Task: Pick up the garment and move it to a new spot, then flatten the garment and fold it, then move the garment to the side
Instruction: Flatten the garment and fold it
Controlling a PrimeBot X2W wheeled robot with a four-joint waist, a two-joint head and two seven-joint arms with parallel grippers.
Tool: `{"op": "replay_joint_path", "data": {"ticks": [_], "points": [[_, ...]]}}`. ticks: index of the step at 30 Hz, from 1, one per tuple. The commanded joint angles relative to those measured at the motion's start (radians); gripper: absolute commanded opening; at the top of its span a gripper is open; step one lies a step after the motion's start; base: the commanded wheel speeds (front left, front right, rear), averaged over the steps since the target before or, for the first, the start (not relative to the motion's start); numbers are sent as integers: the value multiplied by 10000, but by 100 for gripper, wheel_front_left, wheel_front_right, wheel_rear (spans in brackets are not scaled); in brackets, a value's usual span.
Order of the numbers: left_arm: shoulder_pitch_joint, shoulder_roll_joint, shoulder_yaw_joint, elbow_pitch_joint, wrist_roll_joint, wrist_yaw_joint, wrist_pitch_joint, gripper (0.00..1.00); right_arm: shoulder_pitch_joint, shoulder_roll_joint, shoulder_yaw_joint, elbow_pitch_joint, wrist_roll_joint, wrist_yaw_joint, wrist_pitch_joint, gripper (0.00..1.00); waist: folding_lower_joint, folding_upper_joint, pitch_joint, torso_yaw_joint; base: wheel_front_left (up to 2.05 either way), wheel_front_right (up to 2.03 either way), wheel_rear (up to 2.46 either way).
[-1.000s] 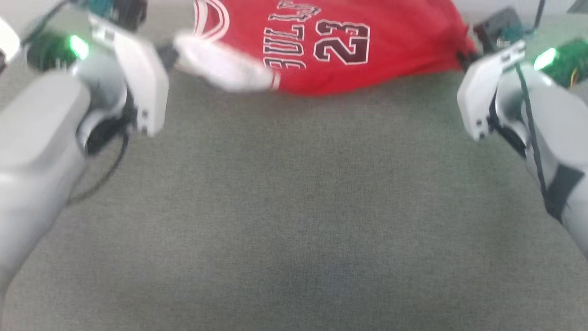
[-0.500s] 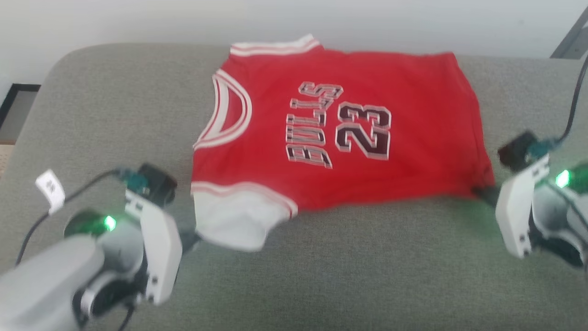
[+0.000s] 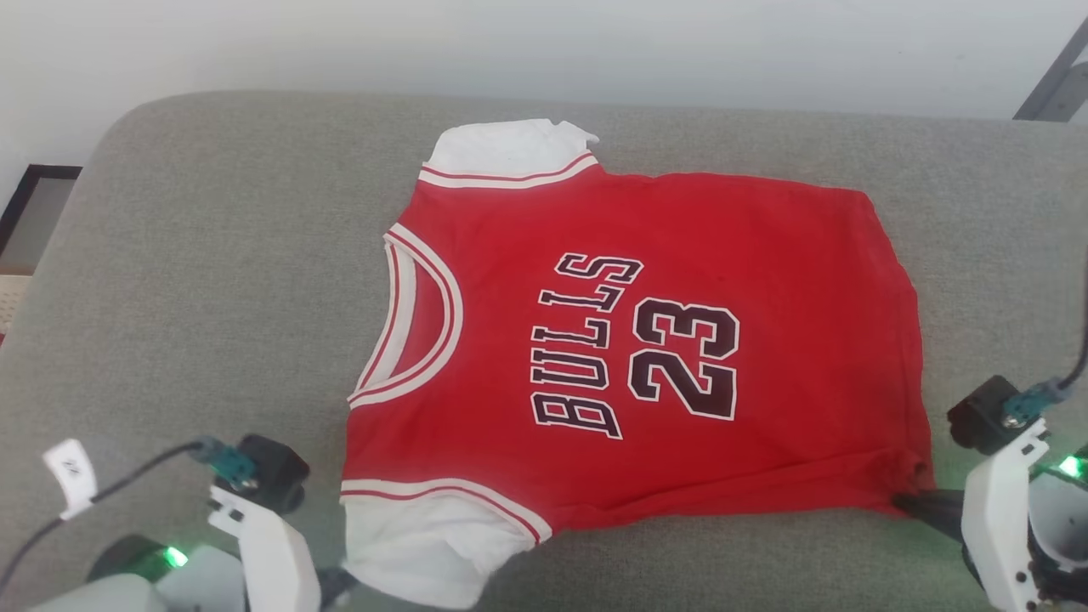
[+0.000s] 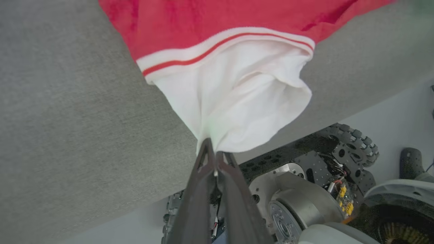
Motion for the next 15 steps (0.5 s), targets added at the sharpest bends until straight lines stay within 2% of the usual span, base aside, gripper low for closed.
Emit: {"op": "replay_joint_path", "data": {"ticks": [1,4,7,11,15], "points": [[-26,146,110,-97,136,116,-65,0,114,-59,-100,-40,93,-14,-146,0,0,-1,10,-26,0,0,0],[-625,518,516,-406,643,325,-314,0,137,-55,-587,-110,-111,-14,-650,0,0,-1,60,-178,0,0,0],[-1208,660,796,-350,1156,263,-382,0,-82,167,-1075,120,-491,-14,-978,0,0,-1,163,-330,0,0,0],[-2170,503,1056,156,1806,-278,-346,0,-402,661,-1747,554,-1118,-14,-1222,0,0,-1,365,-540,0,0,0],[-3146,-47,1155,1283,2411,-1006,-373,0,-885,1390,-2319,1175,-1848,-14,-1220,0,0,-1,625,-746,0,0,0]]}}
